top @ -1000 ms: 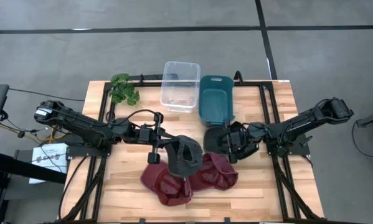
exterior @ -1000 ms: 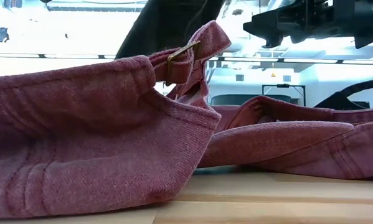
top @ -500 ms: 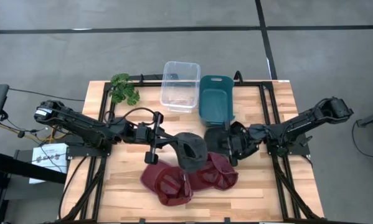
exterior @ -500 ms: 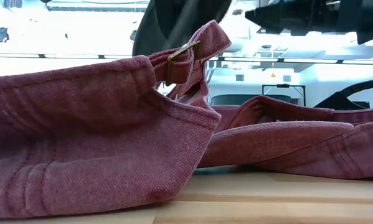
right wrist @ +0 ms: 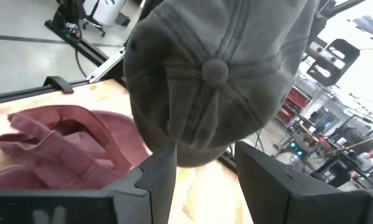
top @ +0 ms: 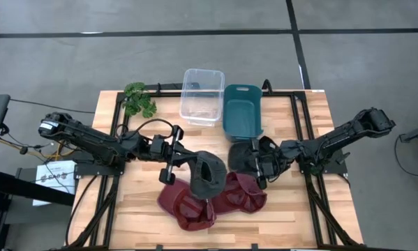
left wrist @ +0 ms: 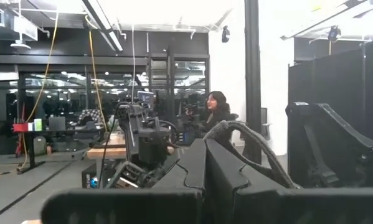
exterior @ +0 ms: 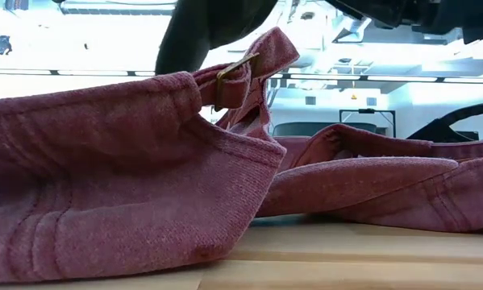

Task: Pick & Place hat
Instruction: Put the left black cap into the blue bin

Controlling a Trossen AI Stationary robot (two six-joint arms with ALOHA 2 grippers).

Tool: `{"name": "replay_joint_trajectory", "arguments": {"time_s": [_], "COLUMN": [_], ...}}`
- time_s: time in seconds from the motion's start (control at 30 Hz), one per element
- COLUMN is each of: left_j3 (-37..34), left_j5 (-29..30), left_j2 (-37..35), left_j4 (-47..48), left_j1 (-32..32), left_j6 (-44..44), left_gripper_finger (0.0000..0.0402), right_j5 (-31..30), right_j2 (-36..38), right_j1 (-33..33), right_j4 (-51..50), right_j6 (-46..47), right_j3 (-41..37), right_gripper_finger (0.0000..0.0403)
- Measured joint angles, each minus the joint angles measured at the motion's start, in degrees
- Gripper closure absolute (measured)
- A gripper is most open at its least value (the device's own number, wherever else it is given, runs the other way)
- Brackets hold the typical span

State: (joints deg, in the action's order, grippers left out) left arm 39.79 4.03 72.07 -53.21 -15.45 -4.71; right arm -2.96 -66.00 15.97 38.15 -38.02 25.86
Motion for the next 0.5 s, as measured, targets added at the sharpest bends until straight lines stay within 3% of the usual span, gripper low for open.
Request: {"name": "replay_joint_trajectory", "arguments": {"time_s": [0.5], "left_j3": [0.0], "left_j5": [0.7], "left_j2": [0.0], "left_j4": [-2.4], "left_j1": [0.1], "left_j6": [-1.0], "left_gripper_finger": [0.0396], "right_j5": [4.6], "right_j2": [0.0], "right_j1": [0.7], "right_j4": [1.1], "right_j6": [0.5], "right_j3": [4.4], "right_gripper_finger": [0.0249]}}
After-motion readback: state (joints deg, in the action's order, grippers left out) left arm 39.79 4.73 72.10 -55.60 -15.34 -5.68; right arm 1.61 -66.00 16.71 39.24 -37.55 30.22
